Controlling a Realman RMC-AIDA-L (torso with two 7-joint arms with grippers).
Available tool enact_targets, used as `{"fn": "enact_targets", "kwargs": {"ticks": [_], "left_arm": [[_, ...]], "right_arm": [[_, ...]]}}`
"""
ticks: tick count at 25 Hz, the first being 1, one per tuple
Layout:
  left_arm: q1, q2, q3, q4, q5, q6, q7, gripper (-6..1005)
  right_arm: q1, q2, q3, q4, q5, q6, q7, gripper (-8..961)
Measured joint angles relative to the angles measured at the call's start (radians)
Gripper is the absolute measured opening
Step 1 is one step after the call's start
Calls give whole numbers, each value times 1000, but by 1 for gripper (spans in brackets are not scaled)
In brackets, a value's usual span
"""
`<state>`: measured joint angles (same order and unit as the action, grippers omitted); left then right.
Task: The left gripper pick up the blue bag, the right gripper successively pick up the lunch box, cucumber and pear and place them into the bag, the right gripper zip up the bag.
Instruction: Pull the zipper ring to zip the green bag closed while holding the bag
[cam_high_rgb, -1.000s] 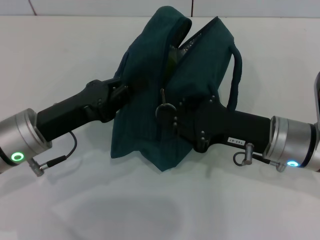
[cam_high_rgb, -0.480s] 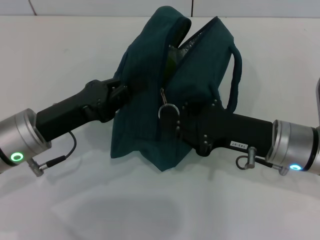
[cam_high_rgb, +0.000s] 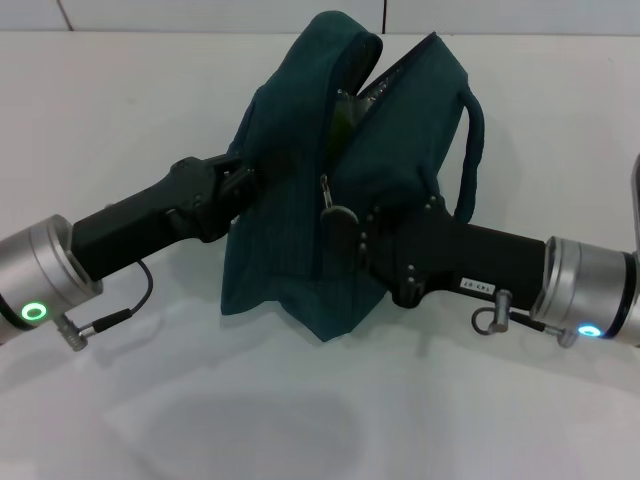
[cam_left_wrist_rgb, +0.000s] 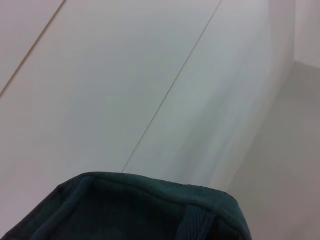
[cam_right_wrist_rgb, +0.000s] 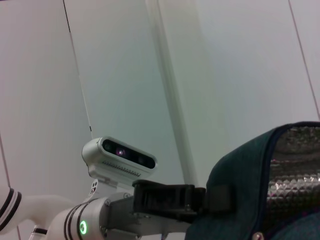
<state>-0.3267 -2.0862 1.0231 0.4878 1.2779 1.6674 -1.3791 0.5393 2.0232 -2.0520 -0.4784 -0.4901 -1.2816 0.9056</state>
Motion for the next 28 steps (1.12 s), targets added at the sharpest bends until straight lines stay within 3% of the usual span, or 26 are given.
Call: {"fn": "enact_targets", "kwargs": {"ticks": [9,20,28], "left_arm": [[0,0,0,0,0,-1,0,85],[6,3,1,0,-3,-1,2,88],[3,3,0,0,-3,-1,3,90]], "right_arm": [[0,-1,13,-1,0,-5,-7,19],[-45,-8,83,8,-2,-149,-38,7],[-34,-7,95,0,-3,-156,-47,7]]}}
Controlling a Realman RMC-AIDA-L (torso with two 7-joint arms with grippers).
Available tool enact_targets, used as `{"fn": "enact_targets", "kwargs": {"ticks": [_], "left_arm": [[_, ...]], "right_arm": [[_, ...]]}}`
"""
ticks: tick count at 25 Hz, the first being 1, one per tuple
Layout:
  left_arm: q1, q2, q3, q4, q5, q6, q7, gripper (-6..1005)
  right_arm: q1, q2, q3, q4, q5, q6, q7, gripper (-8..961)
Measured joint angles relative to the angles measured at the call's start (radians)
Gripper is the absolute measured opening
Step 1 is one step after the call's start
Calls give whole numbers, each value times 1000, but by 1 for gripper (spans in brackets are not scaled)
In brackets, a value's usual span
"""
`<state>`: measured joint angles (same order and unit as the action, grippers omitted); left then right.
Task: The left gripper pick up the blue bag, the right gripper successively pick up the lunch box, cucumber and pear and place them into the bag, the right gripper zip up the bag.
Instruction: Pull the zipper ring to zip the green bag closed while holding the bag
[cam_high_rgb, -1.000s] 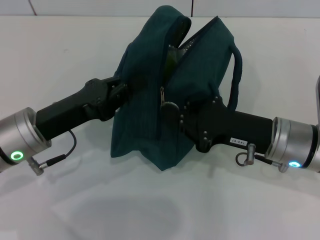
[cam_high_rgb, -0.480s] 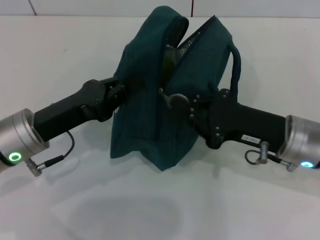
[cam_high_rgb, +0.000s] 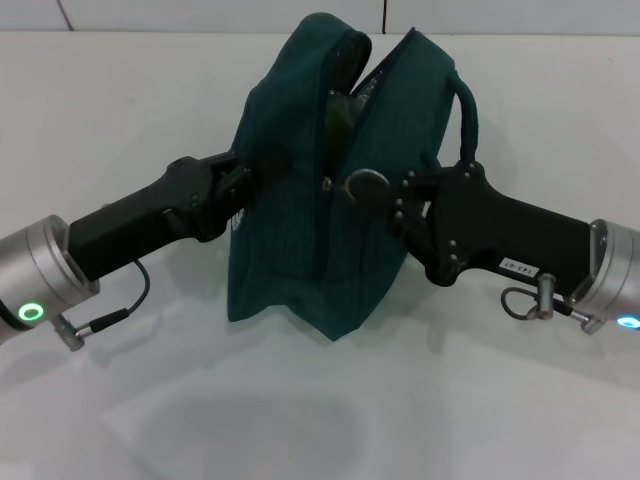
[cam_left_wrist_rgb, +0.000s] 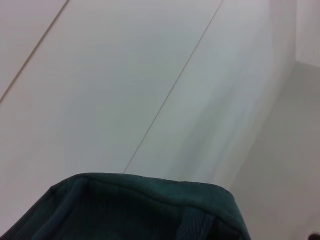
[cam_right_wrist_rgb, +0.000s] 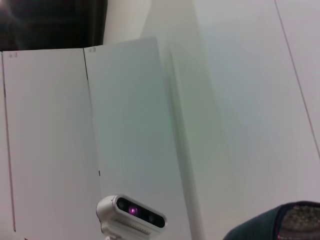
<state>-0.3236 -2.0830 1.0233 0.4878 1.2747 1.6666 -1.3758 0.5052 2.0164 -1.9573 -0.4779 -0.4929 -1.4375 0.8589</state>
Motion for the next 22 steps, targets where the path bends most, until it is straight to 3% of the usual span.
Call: {"fn": "enact_targets", "kwargs": {"ticks": [22], "left_arm": [[2,0,6,0,5,1,23,95]], "right_arm": [[61,6,49,-27,4,34,-38,6]]}}
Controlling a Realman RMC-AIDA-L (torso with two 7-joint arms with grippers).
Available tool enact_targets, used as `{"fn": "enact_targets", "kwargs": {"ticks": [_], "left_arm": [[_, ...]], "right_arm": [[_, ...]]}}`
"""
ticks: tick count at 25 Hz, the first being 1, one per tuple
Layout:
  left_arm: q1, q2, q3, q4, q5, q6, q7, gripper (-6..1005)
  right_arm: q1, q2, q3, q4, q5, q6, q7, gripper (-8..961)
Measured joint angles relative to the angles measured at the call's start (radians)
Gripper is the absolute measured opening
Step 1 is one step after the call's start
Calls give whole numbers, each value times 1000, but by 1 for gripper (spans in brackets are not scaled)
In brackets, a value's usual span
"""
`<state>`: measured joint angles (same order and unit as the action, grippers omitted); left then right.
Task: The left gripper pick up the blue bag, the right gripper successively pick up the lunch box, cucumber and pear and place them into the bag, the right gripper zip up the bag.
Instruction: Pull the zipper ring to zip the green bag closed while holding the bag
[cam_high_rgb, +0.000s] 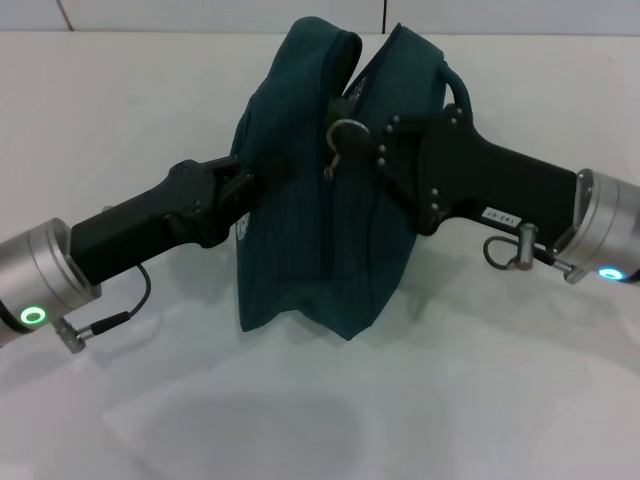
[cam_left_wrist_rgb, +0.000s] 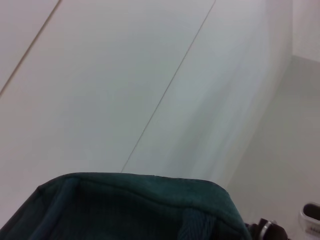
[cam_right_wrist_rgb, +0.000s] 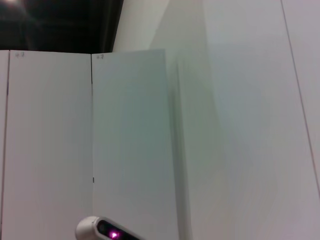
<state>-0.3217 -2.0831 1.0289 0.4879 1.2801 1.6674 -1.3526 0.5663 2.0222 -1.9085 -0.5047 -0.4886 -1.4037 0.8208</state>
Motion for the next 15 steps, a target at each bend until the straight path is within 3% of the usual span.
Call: {"fn": "enact_targets", "kwargs": {"ticks": [15], "left_arm": [[0,1,-6,-9,-7,-5,10,99]], "right_arm": [[33,-2,29,4,-3,20,-19,7]]}}
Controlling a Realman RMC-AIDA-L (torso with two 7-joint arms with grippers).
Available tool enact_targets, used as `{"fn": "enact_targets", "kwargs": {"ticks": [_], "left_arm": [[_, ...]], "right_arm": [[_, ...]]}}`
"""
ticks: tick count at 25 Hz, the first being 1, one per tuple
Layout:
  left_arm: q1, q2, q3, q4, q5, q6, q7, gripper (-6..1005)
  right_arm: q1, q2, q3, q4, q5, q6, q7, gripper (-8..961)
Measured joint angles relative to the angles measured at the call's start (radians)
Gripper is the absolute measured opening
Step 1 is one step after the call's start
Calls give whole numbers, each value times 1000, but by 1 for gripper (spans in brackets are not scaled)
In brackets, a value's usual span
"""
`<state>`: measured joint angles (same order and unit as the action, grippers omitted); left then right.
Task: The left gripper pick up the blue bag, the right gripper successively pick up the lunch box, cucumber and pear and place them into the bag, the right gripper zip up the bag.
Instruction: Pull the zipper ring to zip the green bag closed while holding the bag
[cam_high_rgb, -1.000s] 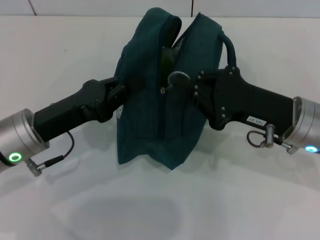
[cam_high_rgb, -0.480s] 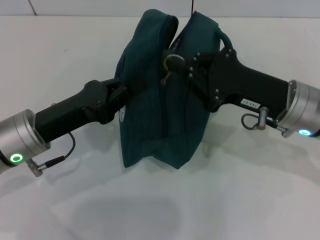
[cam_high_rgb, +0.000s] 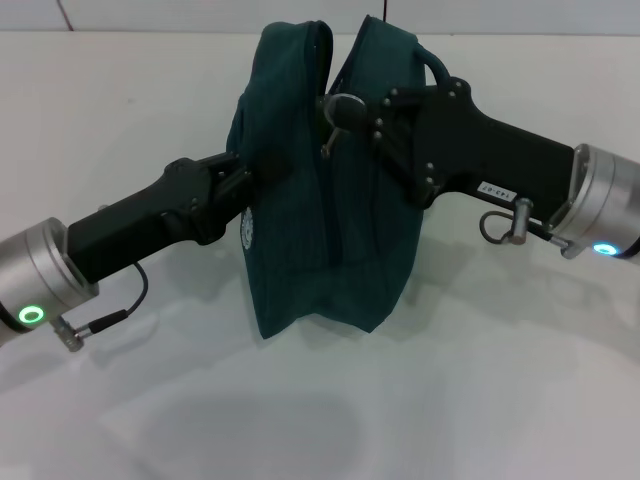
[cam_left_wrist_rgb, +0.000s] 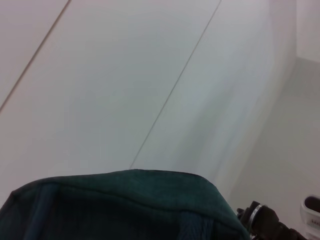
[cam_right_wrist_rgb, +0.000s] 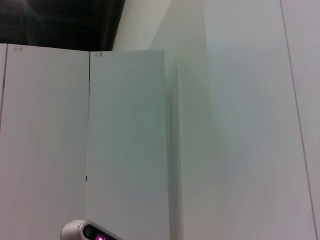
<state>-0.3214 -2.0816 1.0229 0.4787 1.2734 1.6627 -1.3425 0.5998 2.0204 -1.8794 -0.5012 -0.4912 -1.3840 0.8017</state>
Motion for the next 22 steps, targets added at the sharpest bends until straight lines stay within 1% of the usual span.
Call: {"fn": "enact_targets", "kwargs": {"ticks": [13,20,22], "left_arm": [[-3,2,-1,-2,2,-6,1,119],[4,0,-32,-5,0,-7,1,137],[3,1,-44,-14,0,-10,-4,165]], "right_arm": [[22,-3,33,7,-3,4,-5,7],[23,-5,41,7,-2,4,-7,6],[23,-4,40,8,-2,4,-7,6]]}}
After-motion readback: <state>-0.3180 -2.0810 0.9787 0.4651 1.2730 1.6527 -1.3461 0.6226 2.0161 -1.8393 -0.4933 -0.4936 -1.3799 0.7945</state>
